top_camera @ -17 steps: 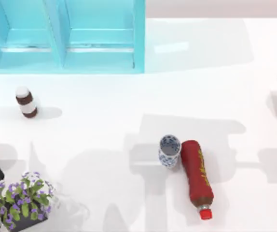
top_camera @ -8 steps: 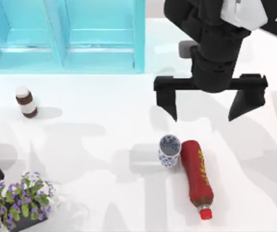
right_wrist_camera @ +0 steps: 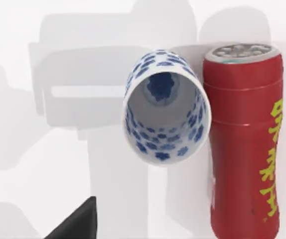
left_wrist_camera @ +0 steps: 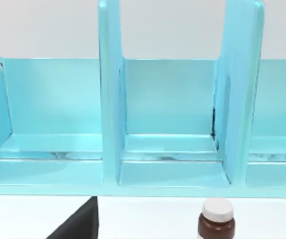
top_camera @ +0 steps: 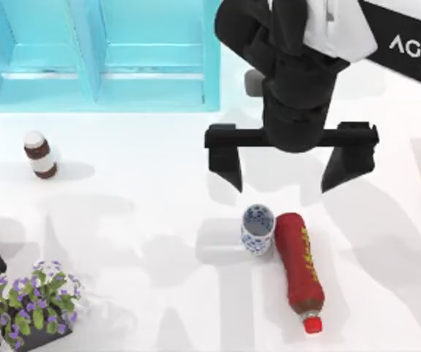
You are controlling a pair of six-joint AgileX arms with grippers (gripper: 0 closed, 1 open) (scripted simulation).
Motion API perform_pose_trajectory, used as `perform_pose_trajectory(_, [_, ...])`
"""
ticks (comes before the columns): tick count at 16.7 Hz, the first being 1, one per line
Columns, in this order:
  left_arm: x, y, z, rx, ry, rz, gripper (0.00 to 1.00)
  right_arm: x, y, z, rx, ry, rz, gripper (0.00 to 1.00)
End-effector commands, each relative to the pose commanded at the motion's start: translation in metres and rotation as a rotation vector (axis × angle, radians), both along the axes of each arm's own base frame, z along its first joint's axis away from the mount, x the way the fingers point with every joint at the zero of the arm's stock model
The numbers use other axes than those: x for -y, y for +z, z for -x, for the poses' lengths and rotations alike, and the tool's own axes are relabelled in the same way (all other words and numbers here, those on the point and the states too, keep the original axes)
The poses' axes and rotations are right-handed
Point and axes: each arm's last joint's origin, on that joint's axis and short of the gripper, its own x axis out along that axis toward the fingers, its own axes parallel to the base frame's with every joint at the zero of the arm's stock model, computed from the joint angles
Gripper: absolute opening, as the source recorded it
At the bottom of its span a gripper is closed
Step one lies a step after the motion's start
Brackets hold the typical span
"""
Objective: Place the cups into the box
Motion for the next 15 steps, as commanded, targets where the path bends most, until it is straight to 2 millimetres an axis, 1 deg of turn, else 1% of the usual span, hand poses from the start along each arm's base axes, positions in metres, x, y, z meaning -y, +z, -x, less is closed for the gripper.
perform_pose_trajectory(2, [0.0, 0.0, 0.0, 0.0, 0.0, 0.0, 1.0, -0.001, -0.004, 0.0, 0.001, 0.002, 0.001, 1.0])
perform_pose_trajectory(4, [0.0, 0.0, 0.0, 0.0, 0.0, 0.0, 1.0, -0.002, -0.017, -0.002, 0.002, 0.002, 0.001, 1.0])
perform_pose_trajectory(10, [0.0, 0.0, 0.0, 0.0, 0.0, 0.0, 1.0, -0.003, -0.08, -0.002, 0.002, 0.002, 0.0, 1.0])
perform_pose_trajectory(12, [0.0, 0.0, 0.0, 0.0, 0.0, 0.0, 1.0, -0.002, -0.095, -0.001, 0.001, 0.002, 0.001, 1.0])
perform_pose_trajectory(13, [0.0, 0.0, 0.0, 0.0, 0.0, 0.0, 1.0, -0.002, -0.099, 0.0, 0.002, 0.002, 0.001, 1.0])
perform_pose_trajectory(15, [0.0, 0.0, 0.0, 0.0, 0.0, 0.0, 1.0, -0.002, -0.101, 0.0, 0.002, 0.002, 0.001, 1.0])
